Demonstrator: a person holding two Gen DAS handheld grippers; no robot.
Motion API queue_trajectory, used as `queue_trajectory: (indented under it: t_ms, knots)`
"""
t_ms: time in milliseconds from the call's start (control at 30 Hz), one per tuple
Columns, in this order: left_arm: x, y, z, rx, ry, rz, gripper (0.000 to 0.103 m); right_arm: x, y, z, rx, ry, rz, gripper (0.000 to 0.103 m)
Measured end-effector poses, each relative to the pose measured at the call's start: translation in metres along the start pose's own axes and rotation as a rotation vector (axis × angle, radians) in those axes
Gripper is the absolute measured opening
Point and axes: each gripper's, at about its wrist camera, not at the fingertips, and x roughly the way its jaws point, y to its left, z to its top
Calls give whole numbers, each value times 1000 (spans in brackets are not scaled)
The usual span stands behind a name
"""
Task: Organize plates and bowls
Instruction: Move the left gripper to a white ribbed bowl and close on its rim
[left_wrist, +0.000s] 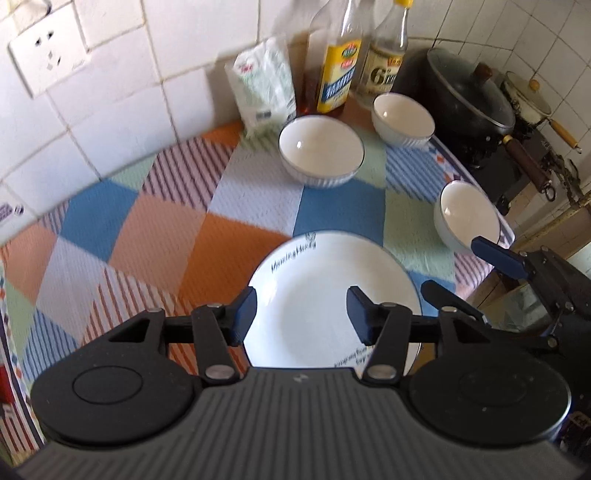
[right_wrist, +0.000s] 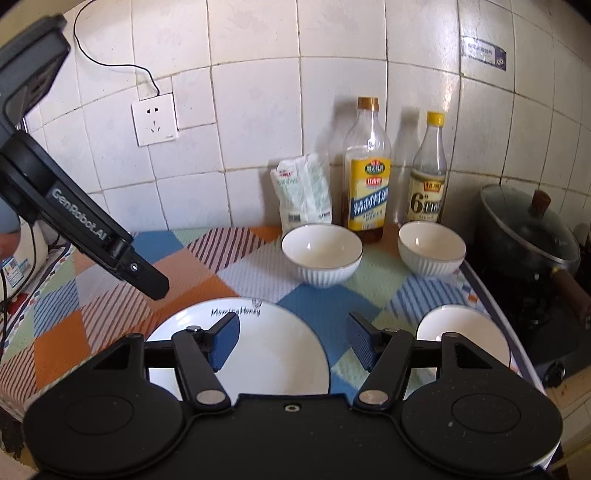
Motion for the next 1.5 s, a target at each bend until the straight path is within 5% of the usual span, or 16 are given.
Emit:
queue_trajectory:
  t_ms: [100, 233, 333, 533, 767, 1000, 1200, 1367, 1500]
  knots:
    - [4, 8, 17, -1, -21, -42, 58, 8, -4, 10, 17, 3, -10, 69]
    - [22, 19, 45, -4, -35, -33, 66, 30, -13, 11, 21, 28, -38, 88]
    - [38, 27, 61, 2, -38, -10, 78, 52, -21, 12, 49, 65, -64, 88]
    - [87, 46, 93, 47, -46, 23, 82, 94, -22, 22, 64, 93, -91, 91]
    - [144, 68, 120, -96, -1, -67, 79, 153, -22, 29, 88, 189, -89, 95]
    - [180, 47, 134, -33, 30, -70, 73, 187, -10, 31, 34, 265, -103, 95]
    - [211, 43, 142, 8, 33, -38, 73, 209, -18, 35, 18, 246, -115, 95]
    - [227, 52, 143, 0, 52, -77, 27, 227, -30, 39, 28, 237, -101, 97]
    - [226, 52, 138, 35, 14, -177, 17, 236, -29, 40, 11, 227, -74, 97]
